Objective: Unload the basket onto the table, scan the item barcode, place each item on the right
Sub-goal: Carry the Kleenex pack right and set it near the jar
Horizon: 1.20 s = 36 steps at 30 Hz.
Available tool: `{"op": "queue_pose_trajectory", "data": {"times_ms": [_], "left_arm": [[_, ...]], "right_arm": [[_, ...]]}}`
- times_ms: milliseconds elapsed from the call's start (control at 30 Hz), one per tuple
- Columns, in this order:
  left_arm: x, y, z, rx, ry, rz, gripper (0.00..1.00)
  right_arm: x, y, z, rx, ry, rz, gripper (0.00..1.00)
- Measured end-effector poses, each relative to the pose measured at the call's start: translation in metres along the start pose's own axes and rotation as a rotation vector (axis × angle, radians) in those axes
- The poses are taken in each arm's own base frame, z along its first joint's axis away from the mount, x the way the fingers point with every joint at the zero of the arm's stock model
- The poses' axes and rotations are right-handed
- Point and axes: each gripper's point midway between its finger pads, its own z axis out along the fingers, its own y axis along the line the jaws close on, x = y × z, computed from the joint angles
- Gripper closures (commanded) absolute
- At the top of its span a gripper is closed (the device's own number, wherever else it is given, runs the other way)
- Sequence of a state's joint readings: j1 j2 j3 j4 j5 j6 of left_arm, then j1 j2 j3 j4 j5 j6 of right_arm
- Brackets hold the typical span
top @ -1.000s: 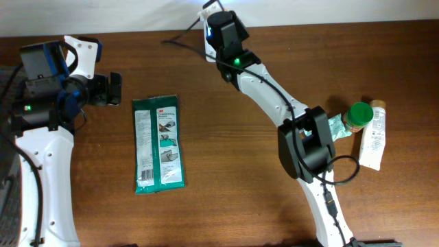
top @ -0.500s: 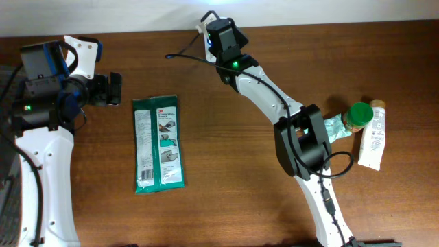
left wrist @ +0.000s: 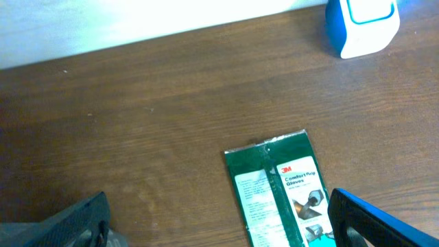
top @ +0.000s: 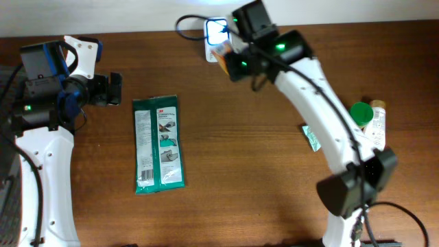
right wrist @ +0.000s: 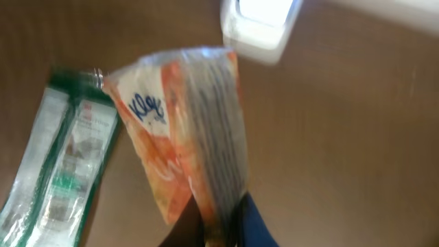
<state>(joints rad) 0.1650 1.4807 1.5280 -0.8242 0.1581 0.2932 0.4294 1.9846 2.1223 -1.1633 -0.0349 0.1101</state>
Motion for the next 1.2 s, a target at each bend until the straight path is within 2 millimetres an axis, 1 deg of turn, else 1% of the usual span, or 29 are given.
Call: {"op": "queue_pose_trajectory", "data": {"times_ms": [33,67,100,133,167,200,233,300,400,433,467,500,533,600,667,700,733,800,867,900,967,1033,1067,1100,1133,1167,1200], "left_arm": [[0.000,0.000,0.000,0.000,0.002,0.000,0.01],[0.000,0.000,0.000,0.000,0.001,0.000,0.01],[0.000,0.000,0.000,0.000,0.000,0.000,0.01],[0.000,0.000,0.000,0.000,0.001,0.000,0.01],[0.000,0.000,0.000,0.000,0.001,0.000,0.01],[0.000,0.000,0.000,0.001,0.002,0.000,0.01],[0.000,0.000,0.000,0.000,0.001,0.000,0.01],[0.001,0.000,0.000,0.000,0.002,0.000,0.01],[0.001,0.000,0.000,0.001,0.003,0.000,0.01],[0.000,0.000,0.000,0.000,0.001,0.000,0.01],[0.001,0.000,0.000,0.001,0.003,0.000,0.01],[0.001,0.000,0.000,0.001,0.003,0.000,0.01],[0.001,0.000,0.000,0.000,0.002,0.000,0.01],[0.001,0.000,0.000,0.001,0.004,-0.001,0.01],[0.000,0.000,0.000,0.000,0.001,0.000,0.01],[0.000,0.000,0.000,0.000,0.002,0.000,0.01],[0.000,0.000,0.000,0.000,0.002,0.000,0.01],[0.000,0.000,0.000,0.001,0.002,0.000,0.01],[0.000,0.000,0.000,0.000,0.002,0.000,0.01],[0.000,0.000,0.000,0.001,0.002,0.000,0.01],[0.001,0.000,0.000,0.000,0.003,0.000,0.01],[0.000,0.000,0.000,0.000,0.002,0.000,0.01],[0.000,0.000,0.000,0.000,0.001,0.000,0.01],[0.000,0.000,0.000,0.000,0.001,0.000,0.01],[0.000,0.000,0.000,0.001,0.002,0.000,0.01],[0.001,0.000,0.000,0.000,0.002,0.000,0.01],[0.001,0.000,0.000,0.000,0.002,0.000,0.01]], "right_arm": [[0.022,-0.012,-0.013,0.009,0.082,0.076,0.96],[0.031,-0.020,-0.016,0.018,0.120,0.120,0.96],[0.046,-0.032,-0.020,0.040,0.179,0.175,0.96],[0.060,-0.049,-0.020,0.069,0.234,0.251,0.96],[0.067,-0.062,-0.018,0.090,0.257,0.301,0.96],[0.078,-0.077,-0.013,0.112,0.292,0.358,0.96],[0.089,-0.091,-0.007,0.136,0.320,0.406,0.96],[0.104,-0.119,0.011,0.172,0.336,0.481,0.96],[0.128,-0.180,0.039,0.233,0.311,0.632,0.96],[0.135,-0.199,0.049,0.251,0.287,0.675,0.96],[0.141,-0.214,0.057,0.264,0.263,0.706,0.96],[0.145,-0.234,0.069,0.280,0.209,0.743,0.96],[0.151,-0.244,0.078,0.287,0.183,0.764,0.96],[0.164,-0.256,0.098,0.295,0.140,0.782,0.96],[0.177,-0.257,0.105,0.299,0.152,0.791,0.95],[0.178,-0.261,0.105,0.306,0.145,0.795,0.90],[0.178,-0.265,0.104,0.315,0.136,0.797,0.83],[0.181,-0.273,0.101,0.335,0.133,0.813,0.60],[0.186,-0.276,0.099,0.340,0.144,0.831,0.49],[0.190,-0.273,0.097,0.331,0.172,0.834,0.46],[0.188,-0.267,0.084,0.317,0.217,0.844,0.45],[0.164,-0.260,0.049,0.298,0.209,0.841,0.43],[0.152,-0.253,0.030,0.285,0.202,0.831,0.43],[0.135,-0.241,0.010,0.255,0.174,0.806,0.42],[0.132,-0.236,0.006,0.238,0.169,0.797,0.36],[0.103,-0.213,-0.016,0.184,0.094,0.736,0.33],[0.093,-0.191,-0.023,0.128,0.082,0.703,0.32]]}}
